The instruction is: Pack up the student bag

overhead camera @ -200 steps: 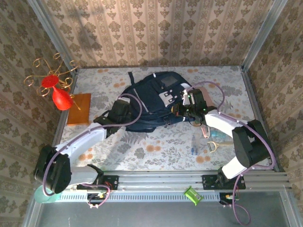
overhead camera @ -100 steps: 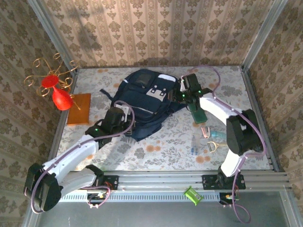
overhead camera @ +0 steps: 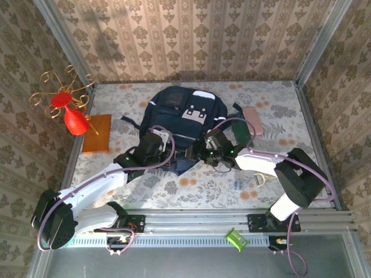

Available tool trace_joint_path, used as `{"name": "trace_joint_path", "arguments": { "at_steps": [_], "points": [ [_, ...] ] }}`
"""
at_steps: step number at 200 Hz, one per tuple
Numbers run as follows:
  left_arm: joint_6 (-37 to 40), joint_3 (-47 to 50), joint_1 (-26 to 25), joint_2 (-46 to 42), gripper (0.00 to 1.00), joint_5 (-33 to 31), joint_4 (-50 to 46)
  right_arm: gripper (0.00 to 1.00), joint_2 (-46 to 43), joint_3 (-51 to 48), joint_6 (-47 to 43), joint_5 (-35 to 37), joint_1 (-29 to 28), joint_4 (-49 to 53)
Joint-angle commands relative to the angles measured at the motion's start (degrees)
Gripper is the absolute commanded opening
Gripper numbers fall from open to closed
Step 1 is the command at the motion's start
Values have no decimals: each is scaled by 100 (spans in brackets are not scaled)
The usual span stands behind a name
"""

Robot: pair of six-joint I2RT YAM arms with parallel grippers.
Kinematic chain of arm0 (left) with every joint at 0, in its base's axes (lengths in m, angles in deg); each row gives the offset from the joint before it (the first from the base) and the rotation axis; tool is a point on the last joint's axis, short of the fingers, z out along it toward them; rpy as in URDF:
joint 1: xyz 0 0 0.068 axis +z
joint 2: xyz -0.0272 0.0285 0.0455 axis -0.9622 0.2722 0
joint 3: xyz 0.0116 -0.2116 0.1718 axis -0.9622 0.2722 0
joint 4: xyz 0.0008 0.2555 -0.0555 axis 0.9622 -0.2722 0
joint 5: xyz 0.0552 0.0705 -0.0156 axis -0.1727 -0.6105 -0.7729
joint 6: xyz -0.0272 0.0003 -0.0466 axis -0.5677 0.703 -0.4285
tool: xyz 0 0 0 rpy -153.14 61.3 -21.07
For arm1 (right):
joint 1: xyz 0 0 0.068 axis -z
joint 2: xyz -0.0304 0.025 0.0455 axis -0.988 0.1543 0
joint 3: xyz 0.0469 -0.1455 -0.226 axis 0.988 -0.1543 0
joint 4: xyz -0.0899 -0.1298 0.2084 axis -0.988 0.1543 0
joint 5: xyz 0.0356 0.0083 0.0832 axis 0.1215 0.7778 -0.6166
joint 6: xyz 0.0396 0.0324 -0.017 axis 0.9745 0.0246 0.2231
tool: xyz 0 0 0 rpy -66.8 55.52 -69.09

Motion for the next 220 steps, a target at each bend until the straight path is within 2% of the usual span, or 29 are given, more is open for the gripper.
{"name": "trace_joint_path", "arguments": {
  "at_steps": [1,15,38,56,79,113,137,150,165,174,182,195,220],
  "points": [
    [3,-180,-95,-114,0,1,77,71,238,23,631,165,-6,-1100],
    [116,-158,-90,-151,0,-220,-130,55,196,40,481,434,-2,-983],
    [352,-162,-83,-177,0,-743,-484,17,-57,-93,152,951,50,-624],
    [567,-167,-16,-200,0,-1248,-750,0,-328,-270,-85,1087,246,-347],
    [785,-132,304,-261,0,-1818,-969,0,-796,-666,-288,1112,628,-194],
    [859,105,1091,-534,0,-2163,-959,0,-1222,-844,-851,705,1270,176],
    [902,207,1633,-754,0,-2023,-808,0,-1187,-498,-1440,145,1712,758],
    [951,200,1733,-814,0,-1639,-727,0,-978,-205,-1684,3,1899,1135],
    [964,274,1732,-851,0,-565,-335,18,-765,87,-1743,37,1993,1476],
    [781,316,1736,-803,0,150,-77,34,-729,166,-1698,46,1987,1534],
    [531,350,1698,-745,0,516,112,47,-787,136,-1577,-21,1968,1478],
    [233,432,1478,-713,0,585,384,63,-982,3,-1394,-142,1860,1378],
    [121,325,1095,-684,0,311,389,82,-1642,-444,-917,52,1304,1292]
  ]
}}
